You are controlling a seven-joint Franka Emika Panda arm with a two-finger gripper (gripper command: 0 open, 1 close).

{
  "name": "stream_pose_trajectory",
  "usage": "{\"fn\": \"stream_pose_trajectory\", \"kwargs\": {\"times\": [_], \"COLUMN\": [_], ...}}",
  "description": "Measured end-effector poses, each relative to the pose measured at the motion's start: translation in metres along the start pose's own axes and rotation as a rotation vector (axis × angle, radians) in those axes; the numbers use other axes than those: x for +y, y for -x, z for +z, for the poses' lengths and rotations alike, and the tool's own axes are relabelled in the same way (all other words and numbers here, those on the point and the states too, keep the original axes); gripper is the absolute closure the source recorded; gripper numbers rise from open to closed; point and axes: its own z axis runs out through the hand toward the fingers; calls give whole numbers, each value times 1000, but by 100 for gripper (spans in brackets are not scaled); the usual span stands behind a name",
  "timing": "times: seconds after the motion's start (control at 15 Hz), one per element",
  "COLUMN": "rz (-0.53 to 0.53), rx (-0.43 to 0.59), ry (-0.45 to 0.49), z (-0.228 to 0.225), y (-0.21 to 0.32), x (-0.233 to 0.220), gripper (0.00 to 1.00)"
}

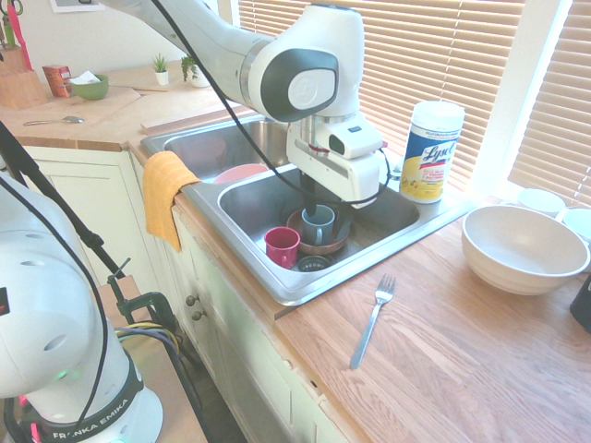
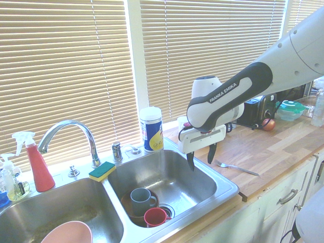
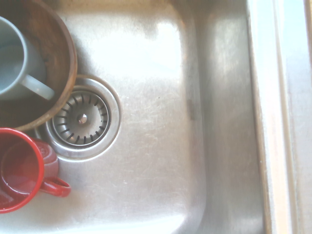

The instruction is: Put the fork into the sink

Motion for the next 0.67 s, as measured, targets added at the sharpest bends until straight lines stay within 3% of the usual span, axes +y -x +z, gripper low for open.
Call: {"fn": "stream_pose_trajectory", "kwargs": {"times": [0.13, 0.33, 0.67], "rz": [-25, -209, -508], "rx": [-3, -45, -55], "ry": [5, 26, 50], "z": [0, -2, -6], "y": [0, -14, -60], "x": [0, 17, 84], "gripper": [0, 0, 0]}}
